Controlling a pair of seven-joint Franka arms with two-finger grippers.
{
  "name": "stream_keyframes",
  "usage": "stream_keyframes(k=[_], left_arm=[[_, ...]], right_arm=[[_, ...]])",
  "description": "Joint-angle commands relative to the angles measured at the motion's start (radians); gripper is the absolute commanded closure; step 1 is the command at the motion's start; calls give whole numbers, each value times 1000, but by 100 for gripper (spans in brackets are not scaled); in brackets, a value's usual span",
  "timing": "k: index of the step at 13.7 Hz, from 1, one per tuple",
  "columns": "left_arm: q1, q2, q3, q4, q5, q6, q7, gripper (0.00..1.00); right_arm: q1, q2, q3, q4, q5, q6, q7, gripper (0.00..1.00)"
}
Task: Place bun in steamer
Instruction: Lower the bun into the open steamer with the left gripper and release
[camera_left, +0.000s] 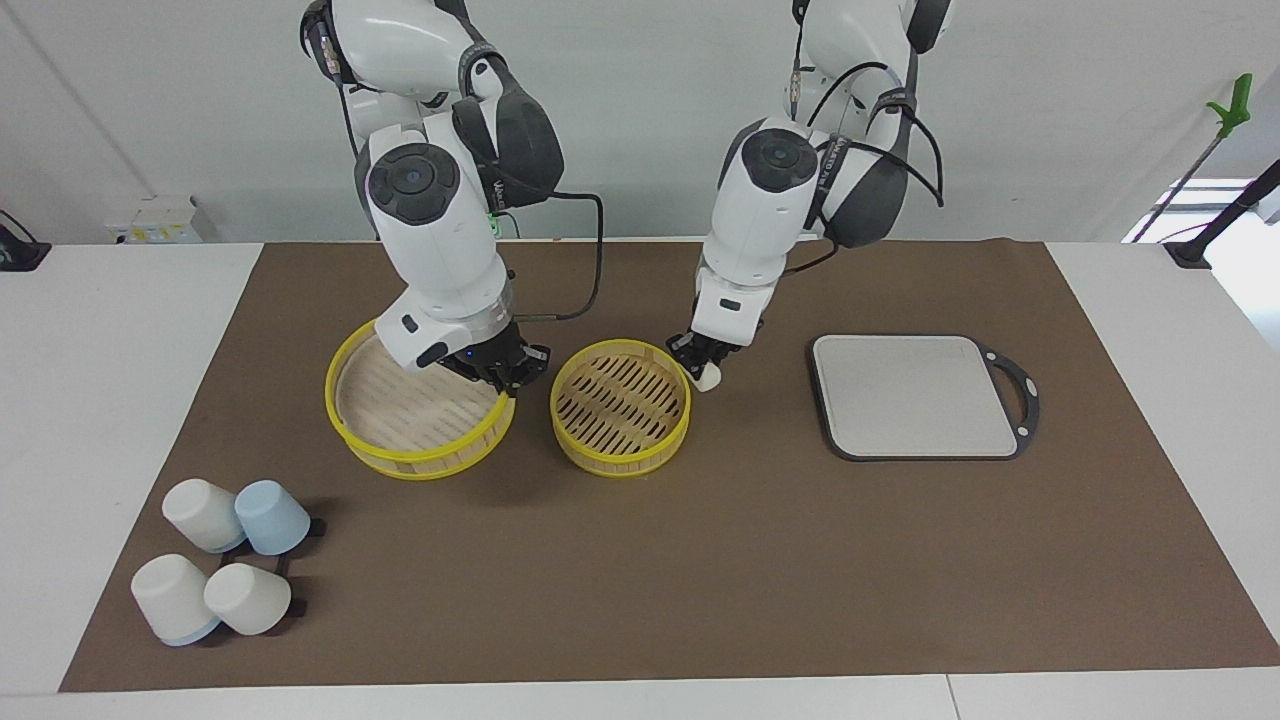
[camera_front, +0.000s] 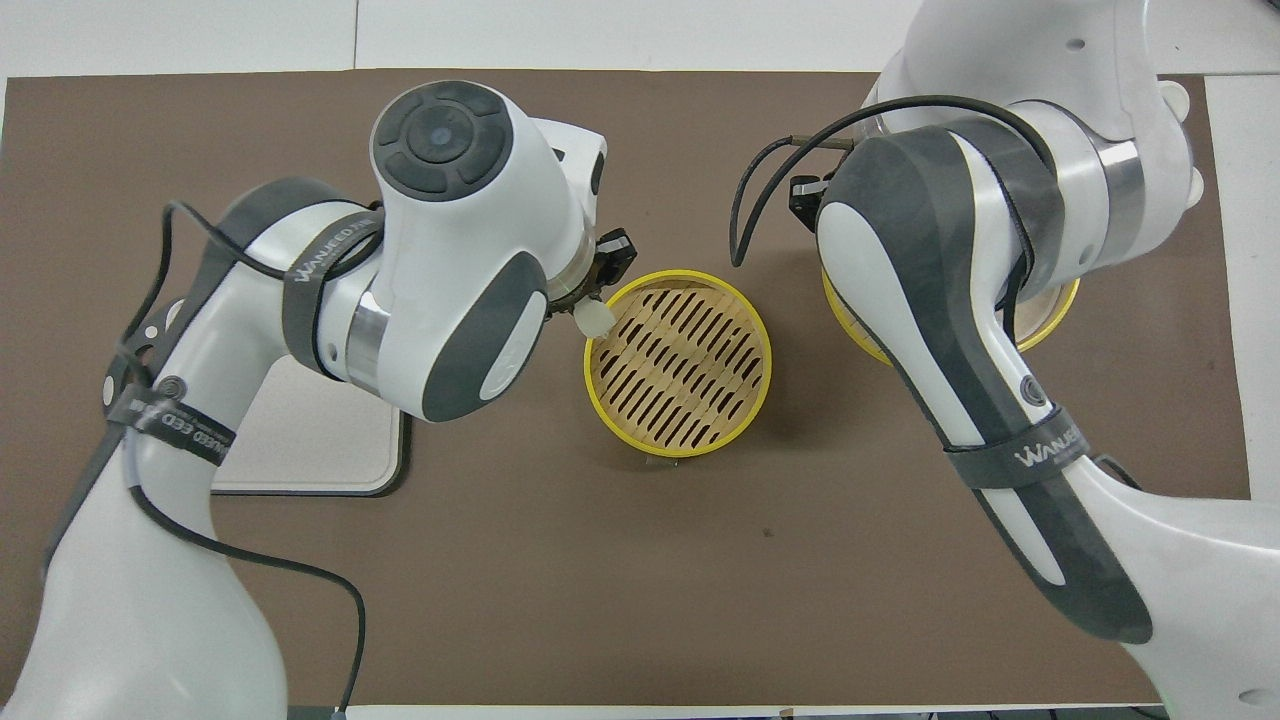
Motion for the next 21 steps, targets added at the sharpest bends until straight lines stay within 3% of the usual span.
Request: stream_keyframes(k=[1,7,15,17,20,21], left_arm=[[-86,136,0,114,11,-7,-51,77],[-105,191,-3,89,86,7,-37,77],[-131,188,-3,-11,82,149,-41,77],[-145,182,-3,-34,80,168,-41,66],[-146,177,-3,-47,80,163,-42,58],[-146,170,-3,-57,80,153,-42,44]], right_arm=[[-34,-14,9,-8,36,-19,-10,100],[-35,-16,9,-16,34,-7,-16,100],[-72,-27,9,-37,34,-8,-73,100],[-72,-27,9,-39,34,-8,-74,100],[-74,-31,9,-49,34,-7,-83,100],[-75,-31,9,-49,34,-7,-85,100]])
